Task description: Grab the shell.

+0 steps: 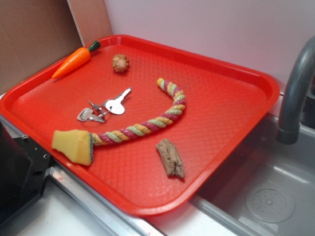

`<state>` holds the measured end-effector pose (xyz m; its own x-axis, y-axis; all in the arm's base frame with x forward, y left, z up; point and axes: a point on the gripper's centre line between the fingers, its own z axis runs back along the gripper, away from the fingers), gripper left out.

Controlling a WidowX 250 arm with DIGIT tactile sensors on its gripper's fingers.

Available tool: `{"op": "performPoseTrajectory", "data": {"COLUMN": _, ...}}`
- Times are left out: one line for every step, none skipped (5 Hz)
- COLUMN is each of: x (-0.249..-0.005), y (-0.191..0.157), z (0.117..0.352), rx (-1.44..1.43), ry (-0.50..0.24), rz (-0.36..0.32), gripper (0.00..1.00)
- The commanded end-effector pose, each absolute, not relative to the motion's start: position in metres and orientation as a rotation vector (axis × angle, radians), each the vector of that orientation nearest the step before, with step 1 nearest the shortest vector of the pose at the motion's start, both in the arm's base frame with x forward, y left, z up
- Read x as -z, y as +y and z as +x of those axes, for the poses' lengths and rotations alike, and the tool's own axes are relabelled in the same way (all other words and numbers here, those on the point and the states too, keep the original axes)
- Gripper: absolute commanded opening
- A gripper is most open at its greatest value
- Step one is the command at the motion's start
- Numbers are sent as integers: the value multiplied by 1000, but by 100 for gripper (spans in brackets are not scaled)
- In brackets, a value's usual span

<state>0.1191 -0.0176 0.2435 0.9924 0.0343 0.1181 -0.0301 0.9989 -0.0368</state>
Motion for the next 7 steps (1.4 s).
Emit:
{"op": "performPoseTrajectory", "data": {"x": -244, "y": -18, "z": 119, "rx": -32, "ry": -119, "rz": -35, "gripper": 100}}
{"op": "performPoseTrajectory", "data": {"x": -215, "y": 3, "z": 163, "rx": -140, "ry": -154, "rz": -36, "gripper": 100}}
{"op": "performPoseTrajectory", "data": {"x": -190, "y": 18, "z": 197, "rx": -265, "ry": -217, "rz": -92, "gripper": 100}}
{"op": "performPoseTrajectory", "data": {"x": -171, "y": 34, "z": 216, "rx": -473, "ry": -279, "rz": -84, "gripper": 100}}
{"op": "performPoseTrajectory", "data": {"x": -171, "y": 34, "z": 216, "rx": -473, "ry": -279, "rz": -84, "gripper": 100}}
{"op": "performPoseTrajectory", "data": {"x": -171, "y": 34, "z": 216, "rx": -473, "ry": -279, "rz": -84, "gripper": 100}}
{"op": "performPoseTrajectory", "data": {"x": -171, "y": 34, "z": 216, "rx": -473, "ry": -279, "rz": -84, "gripper": 100}}
